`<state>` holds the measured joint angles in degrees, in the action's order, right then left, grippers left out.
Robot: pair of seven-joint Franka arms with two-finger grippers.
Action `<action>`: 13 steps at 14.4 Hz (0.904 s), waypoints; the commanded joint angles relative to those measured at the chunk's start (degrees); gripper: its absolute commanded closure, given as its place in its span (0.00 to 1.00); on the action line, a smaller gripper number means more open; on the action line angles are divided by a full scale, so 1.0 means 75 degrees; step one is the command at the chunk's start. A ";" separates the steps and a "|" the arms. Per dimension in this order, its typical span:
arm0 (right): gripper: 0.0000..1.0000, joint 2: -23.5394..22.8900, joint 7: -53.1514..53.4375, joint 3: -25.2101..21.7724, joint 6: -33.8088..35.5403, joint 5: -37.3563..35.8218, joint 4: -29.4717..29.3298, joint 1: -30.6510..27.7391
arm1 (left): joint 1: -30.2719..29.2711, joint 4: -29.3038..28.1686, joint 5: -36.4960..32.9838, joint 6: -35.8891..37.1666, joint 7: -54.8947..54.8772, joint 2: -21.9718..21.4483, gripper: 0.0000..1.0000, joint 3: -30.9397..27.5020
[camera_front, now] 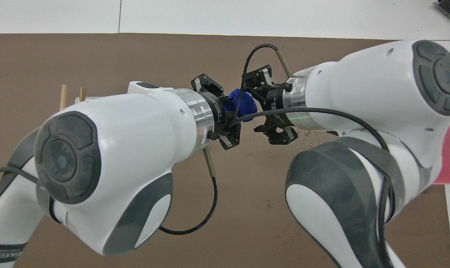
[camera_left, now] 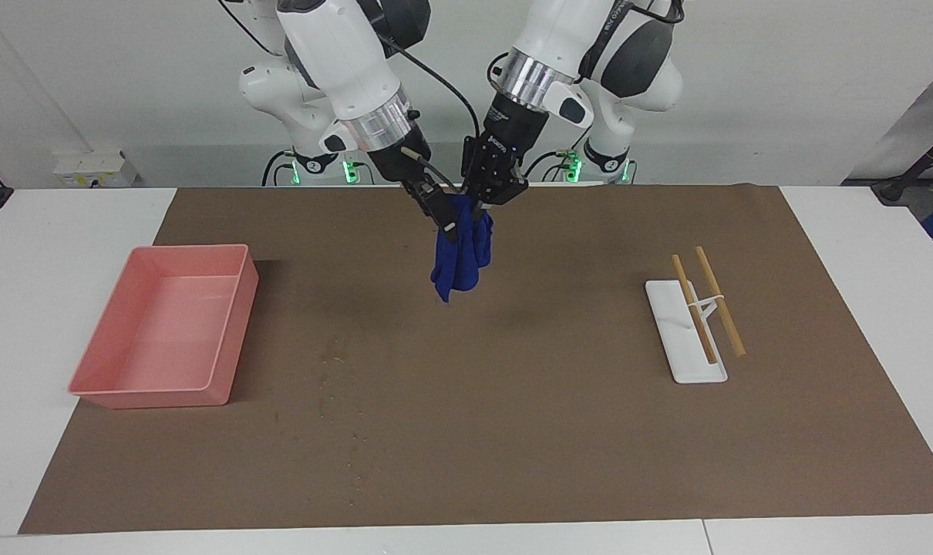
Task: Wipe water with towel using both arms
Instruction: 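Grasp the towel with the right gripper from the left gripper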
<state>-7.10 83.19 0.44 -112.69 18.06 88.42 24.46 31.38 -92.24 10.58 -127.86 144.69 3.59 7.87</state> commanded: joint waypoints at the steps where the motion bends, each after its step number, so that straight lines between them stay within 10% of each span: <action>1: 0.34 -0.0084 0.0135 0.0000 -0.0138 0.0205 -0.0093 0.0079 | 0.0258 0.0041 -0.0016 -0.0261 0.0220 -0.0033 1.00 0.0111; 4: 0.95 -0.0084 0.0135 0.0000 -0.0127 0.0205 -0.0140 0.0067 | 0.0270 0.0064 -0.0017 -0.0272 0.0208 -0.0033 1.00 0.0111; 10: 1.00 -0.0084 0.0030 0.0000 -0.0068 0.0099 -0.0140 0.0020 | 0.0223 0.0018 -0.0017 -0.0226 0.0080 -0.0045 1.00 0.0100; 12: 1.00 -0.0084 0.0006 0.0000 -0.0091 0.0076 -0.0140 -0.0027 | 0.0165 -0.0006 -0.0028 -0.0074 -0.0573 -0.0068 0.01 0.0088; 13: 1.00 -0.0084 -0.0075 0.0000 -0.0103 0.0076 -0.0140 -0.0050 | 0.0153 -0.0006 -0.0028 0.0089 -0.0821 -0.0092 0.00 0.0042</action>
<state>-7.23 83.19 0.29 -113.01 18.15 88.32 24.59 32.53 -92.22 10.32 -128.75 142.13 3.58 8.77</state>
